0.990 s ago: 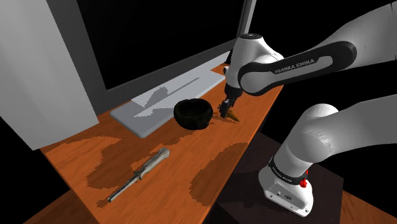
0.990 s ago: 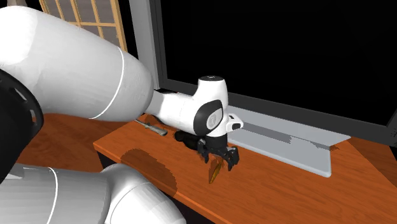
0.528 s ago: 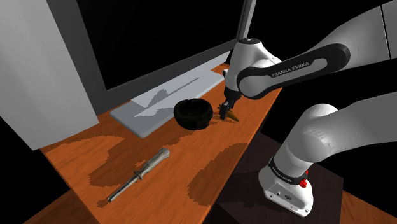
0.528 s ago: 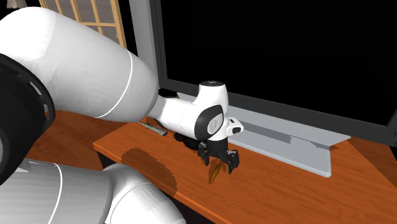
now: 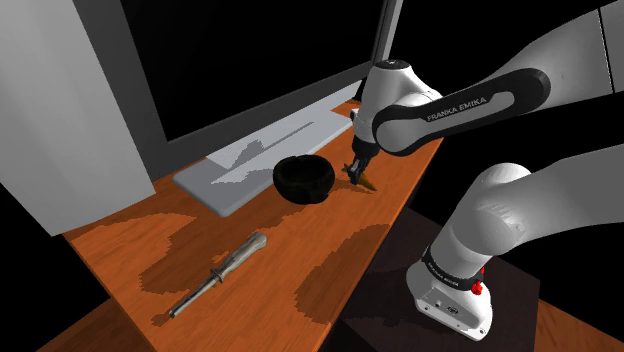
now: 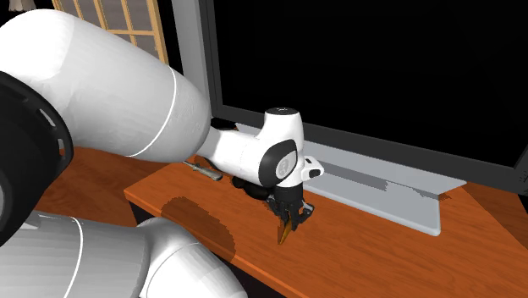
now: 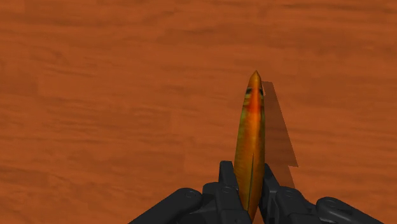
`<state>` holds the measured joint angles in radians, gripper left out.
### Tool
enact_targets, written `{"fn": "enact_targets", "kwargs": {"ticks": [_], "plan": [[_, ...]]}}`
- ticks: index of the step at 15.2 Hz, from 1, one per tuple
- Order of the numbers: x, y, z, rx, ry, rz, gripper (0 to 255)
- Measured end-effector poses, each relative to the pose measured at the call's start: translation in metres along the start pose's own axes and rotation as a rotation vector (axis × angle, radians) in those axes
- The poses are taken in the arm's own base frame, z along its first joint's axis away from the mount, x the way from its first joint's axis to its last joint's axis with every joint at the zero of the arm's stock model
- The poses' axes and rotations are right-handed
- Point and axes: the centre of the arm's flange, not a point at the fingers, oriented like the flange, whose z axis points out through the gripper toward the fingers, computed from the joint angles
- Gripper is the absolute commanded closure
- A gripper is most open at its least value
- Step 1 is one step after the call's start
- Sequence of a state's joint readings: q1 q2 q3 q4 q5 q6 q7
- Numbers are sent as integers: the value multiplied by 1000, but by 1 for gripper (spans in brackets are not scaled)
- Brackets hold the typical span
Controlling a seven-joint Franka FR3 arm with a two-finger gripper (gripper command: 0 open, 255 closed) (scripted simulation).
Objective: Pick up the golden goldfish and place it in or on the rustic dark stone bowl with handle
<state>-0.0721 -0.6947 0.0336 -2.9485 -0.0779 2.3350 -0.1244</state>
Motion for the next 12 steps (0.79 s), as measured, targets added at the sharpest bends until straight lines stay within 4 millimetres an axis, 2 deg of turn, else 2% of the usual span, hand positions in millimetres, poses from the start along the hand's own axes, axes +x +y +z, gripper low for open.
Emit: {"fn": "enact_targets", "kwargs": {"ticks": [5,12], "plan": [[0,0,-2,0,0,0,255],[3,3,-37,0,0,0,255]]}}
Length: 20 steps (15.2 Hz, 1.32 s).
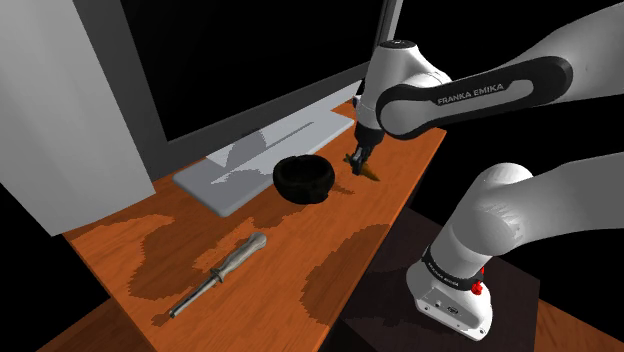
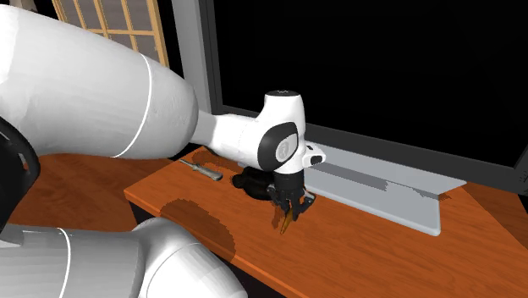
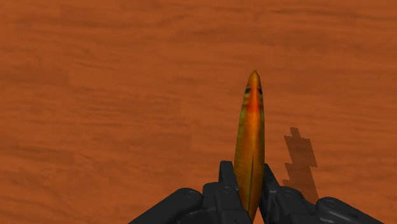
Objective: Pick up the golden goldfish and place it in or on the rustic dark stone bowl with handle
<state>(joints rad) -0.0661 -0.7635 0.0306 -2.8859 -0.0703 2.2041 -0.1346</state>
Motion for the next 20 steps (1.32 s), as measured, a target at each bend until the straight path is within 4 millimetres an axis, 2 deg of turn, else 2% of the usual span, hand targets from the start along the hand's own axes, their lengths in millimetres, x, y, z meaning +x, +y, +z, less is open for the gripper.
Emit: {"fn": "enact_targets", "kwargs": {"ticks": [20], "plan": [[7,11,-104,0,0,0,255]]}}
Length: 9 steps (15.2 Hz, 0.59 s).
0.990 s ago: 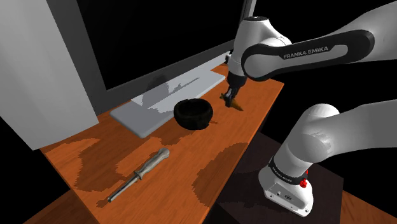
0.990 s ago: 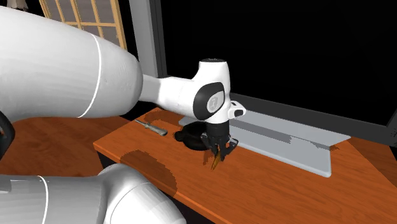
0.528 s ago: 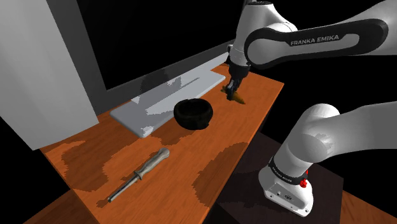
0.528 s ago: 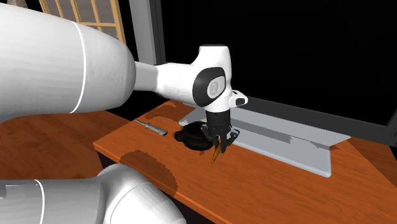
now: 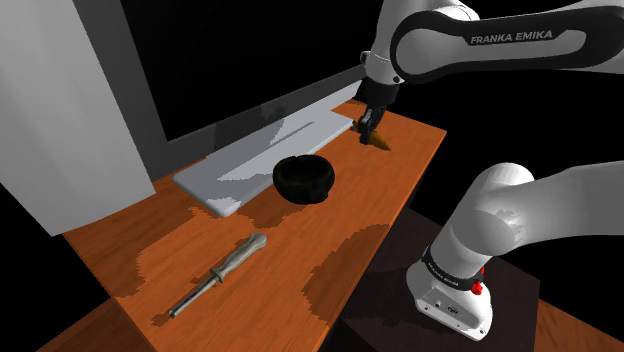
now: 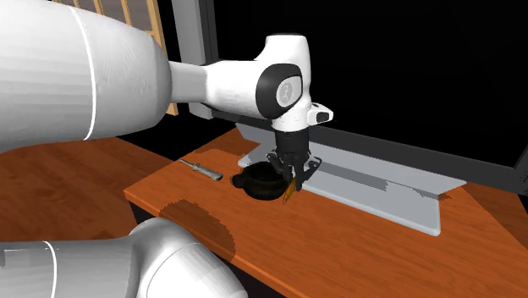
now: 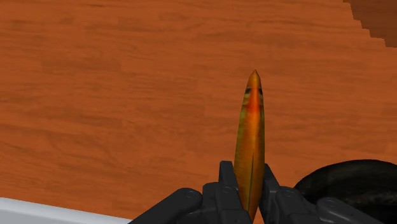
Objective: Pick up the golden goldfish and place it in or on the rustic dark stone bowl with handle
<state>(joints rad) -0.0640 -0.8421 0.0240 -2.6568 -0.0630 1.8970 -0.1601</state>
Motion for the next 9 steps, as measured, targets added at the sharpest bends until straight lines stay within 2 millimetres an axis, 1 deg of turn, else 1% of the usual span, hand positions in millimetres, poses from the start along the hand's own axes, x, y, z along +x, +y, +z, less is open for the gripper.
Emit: {"fn": "enact_targets", "kwargs": {"ticks": [5,6,9], "plan": [[1,1,-25,0,0,0,255],[4,-4,-27,0,0,0,255],[23,-30,-28,-1,0,-1,255]]}}
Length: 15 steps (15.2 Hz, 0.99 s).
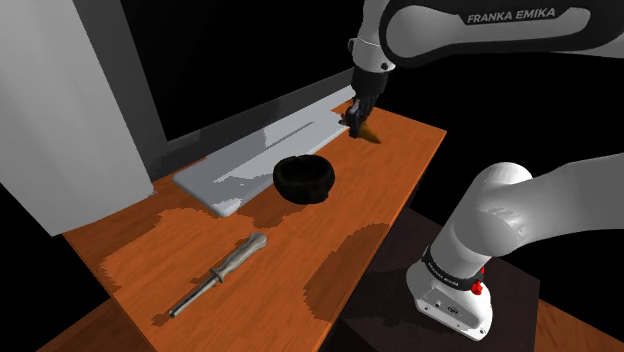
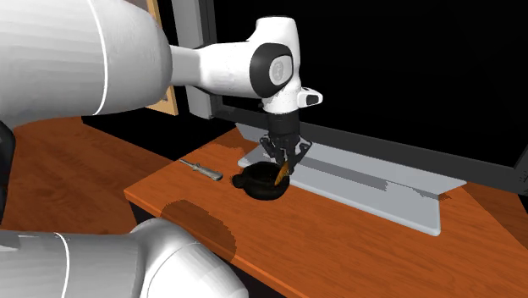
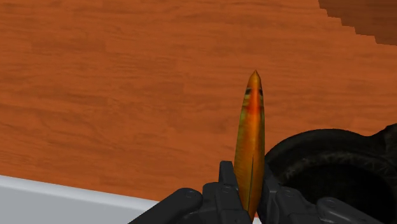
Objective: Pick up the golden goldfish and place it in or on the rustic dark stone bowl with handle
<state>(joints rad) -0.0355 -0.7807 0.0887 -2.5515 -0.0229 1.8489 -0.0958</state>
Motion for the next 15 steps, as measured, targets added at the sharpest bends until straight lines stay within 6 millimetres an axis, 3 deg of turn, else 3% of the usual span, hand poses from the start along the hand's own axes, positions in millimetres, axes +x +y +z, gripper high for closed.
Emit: {"fn": "enact_targets", "kwargs": {"ticks": [10,15], "plan": [[69,-111,-3,0,0,-1,255],[74,-121,23,1,-1,0,255]]}}
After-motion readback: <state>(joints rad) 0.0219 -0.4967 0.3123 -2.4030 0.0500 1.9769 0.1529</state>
